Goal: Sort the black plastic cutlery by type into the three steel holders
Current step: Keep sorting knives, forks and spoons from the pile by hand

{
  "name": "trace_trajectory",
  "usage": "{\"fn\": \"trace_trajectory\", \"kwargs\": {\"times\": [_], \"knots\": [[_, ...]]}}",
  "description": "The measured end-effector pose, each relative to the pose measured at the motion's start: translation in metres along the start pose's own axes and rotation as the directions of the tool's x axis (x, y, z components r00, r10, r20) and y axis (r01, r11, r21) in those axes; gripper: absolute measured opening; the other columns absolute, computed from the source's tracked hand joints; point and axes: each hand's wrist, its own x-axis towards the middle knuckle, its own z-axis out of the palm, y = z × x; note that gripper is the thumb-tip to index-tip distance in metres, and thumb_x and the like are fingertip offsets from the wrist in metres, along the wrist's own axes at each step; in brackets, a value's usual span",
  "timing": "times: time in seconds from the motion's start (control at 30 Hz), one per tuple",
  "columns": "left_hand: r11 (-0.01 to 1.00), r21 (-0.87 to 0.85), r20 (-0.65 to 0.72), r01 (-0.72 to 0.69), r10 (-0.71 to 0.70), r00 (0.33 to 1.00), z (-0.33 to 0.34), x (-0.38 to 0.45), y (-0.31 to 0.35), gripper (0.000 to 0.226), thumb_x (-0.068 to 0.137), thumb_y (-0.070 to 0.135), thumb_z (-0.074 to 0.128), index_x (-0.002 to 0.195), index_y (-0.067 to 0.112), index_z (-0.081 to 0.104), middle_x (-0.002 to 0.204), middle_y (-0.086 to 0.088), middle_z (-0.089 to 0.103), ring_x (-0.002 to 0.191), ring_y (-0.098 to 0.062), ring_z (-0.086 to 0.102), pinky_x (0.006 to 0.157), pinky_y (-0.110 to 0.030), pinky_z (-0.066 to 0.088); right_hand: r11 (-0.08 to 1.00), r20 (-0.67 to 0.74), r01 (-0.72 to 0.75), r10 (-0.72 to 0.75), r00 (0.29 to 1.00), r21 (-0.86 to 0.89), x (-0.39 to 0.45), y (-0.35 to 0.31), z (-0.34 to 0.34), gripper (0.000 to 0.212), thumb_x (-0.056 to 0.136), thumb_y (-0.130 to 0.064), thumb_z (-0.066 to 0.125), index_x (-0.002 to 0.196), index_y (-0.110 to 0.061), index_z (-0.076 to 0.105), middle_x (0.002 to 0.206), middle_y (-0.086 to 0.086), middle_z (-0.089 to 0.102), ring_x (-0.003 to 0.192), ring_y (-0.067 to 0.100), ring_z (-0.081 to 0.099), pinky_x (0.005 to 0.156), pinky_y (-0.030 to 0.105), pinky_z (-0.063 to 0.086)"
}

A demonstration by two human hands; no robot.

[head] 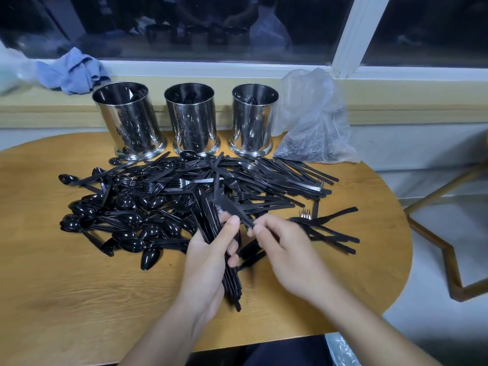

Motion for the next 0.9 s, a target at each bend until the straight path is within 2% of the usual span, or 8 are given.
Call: {"fn": "trace_trajectory", "kwargs": {"times": [0.1, 0.17, 0.23, 0.33, 0.4, 0.5, 0.67, 0.9], "knots": [[1.000, 0.023, -0.020, -0.009, 0.010, 1.000, 0.001, -0.002, 0.000, 0.034, 0.101, 0.037, 0.079, 0.100, 0.005, 0.069, 0.077, -0.005, 0.050, 0.064, -0.015, 0.044, 0.054, -0.025, 0.038, 0.996, 0.100, -0.020, 0.012, 0.995, 0.086, -0.012, -0.010, 0.016, 0.027, 0.116, -0.024, 0.047, 0.098, -0.026, 0.068, 0.093, -0.013, 0.076, 0.090, 0.015, 0.068, 0.083, 0.036, 0.053], [1.000, 0.014, -0.065, 0.006, -0.005, 0.998, 0.000, -0.005, 0.000, 0.035, 0.102, 0.043, 0.077, 0.100, 0.010, 0.065, 0.076, -0.006, 0.050, 0.062, -0.018, 0.044, 0.061, -0.030, 0.042, 0.996, 0.144, -0.010, -0.003, 0.990, 0.094, -0.014, -0.012, 0.017, 0.028, 0.116, -0.024, 0.048, 0.101, -0.027, 0.071, 0.096, -0.014, 0.078, 0.093, 0.015, 0.068, 0.087, 0.034, 0.053], [1.000, -0.008, -0.120, 0.028, -0.028, 0.992, -0.002, -0.005, 0.001, 0.035, 0.103, 0.046, 0.075, 0.107, 0.013, 0.064, 0.079, -0.005, 0.054, 0.065, -0.019, 0.047, 0.069, -0.036, 0.043, 0.999, 0.129, 0.049, -0.048, 0.991, -0.008, -0.011, -0.009, 0.012, 0.029, 0.115, -0.030, 0.051, 0.100, -0.032, 0.075, 0.099, -0.013, 0.074, 0.100, 0.011, 0.066, 0.089, 0.030, 0.051], [0.999, -0.025, -0.115, 0.037, -0.039, 0.993, -0.004, -0.004, 0.005, 0.025, 0.108, 0.039, 0.068, 0.100, 0.017, 0.061, 0.085, -0.006, 0.056, 0.067, -0.020, 0.045, 0.067, -0.038, 0.039, 0.981, 0.047, 0.073, -0.065, 0.997, -0.180, 0.001, 0.006, 0.002, 0.017, 0.110, -0.036, 0.060, 0.104, -0.034, 0.075, 0.099, -0.017, 0.066, 0.099, 0.004, 0.062, 0.090, 0.030, 0.052], [0.997, -0.065, -0.111, 0.044, -0.051, 0.993, -0.004, -0.003, 0.007, 0.019, 0.109, 0.033, 0.066, 0.096, 0.021, 0.057, 0.086, -0.002, 0.056, 0.071, -0.018, 0.046, 0.068, -0.037, 0.036, 0.960, -0.033, 0.064, -0.076, 0.997, -0.274, 0.018, 0.021, -0.007, 0.012, 0.106, -0.031, 0.067, 0.113, -0.033, 0.076, 0.104, -0.018, 0.064, 0.096, 0.002, 0.062, 0.091, 0.030, 0.055], [0.987, -0.151, -0.101, 0.052, -0.067, 0.993, -0.003, -0.004, 0.007, 0.018, 0.110, 0.024, 0.064, 0.101, 0.022, 0.049, 0.080, 0.002, 0.048, 0.070, -0.015, 0.043, 0.070, -0.035, 0.036, 0.900, -0.095, 0.041, -0.091, 0.991, -0.435, 0.048, 0.048, -0.021, 0.027, 0.104, -0.019, 0.070, 0.130, -0.025, 0.075, 0.116, -0.009, 0.064, 0.108, 0.012, 0.063, 0.099, 0.038, 0.057], [0.966, -0.244, -0.105, 0.083, -0.111, 0.988, -0.004, -0.006, 0.007, 0.022, 0.112, 0.022, 0.063, 0.096, 0.020, 0.049, 0.077, 0.002, 0.040, 0.066, -0.014, 0.038, 0.074, -0.035, 0.051, 0.777, -0.010, 0.090, -0.122, 0.992, -0.623, 0.078, 0.073, -0.029, 0.039, 0.104, -0.015, 0.069, 0.141, -0.024, 0.071, 0.137, -0.004, 0.062, 0.126, 0.026, 0.053, 0.113, 0.044, 0.039], [0.970, -0.220, -0.099, 0.103, -0.127, 0.987, -0.012, -0.004, 0.004, 0.021, 0.111, 0.028, 0.068, 0.105, 0.020, 0.050, 0.081, 0.002, 0.047, 0.062, -0.012, 0.037, 0.053, -0.025, 0.043, 0.671, -0.010, 0.107, -0.168, 0.986, -0.733, 0.085, 0.078, -0.023, 0.032, 0.106, -0.027, 0.068, 0.138, -0.027, 0.072, 0.127, -0.003, 0.068, 0.121, 0.026, 0.055, 0.109, 0.045, 0.035]]}}
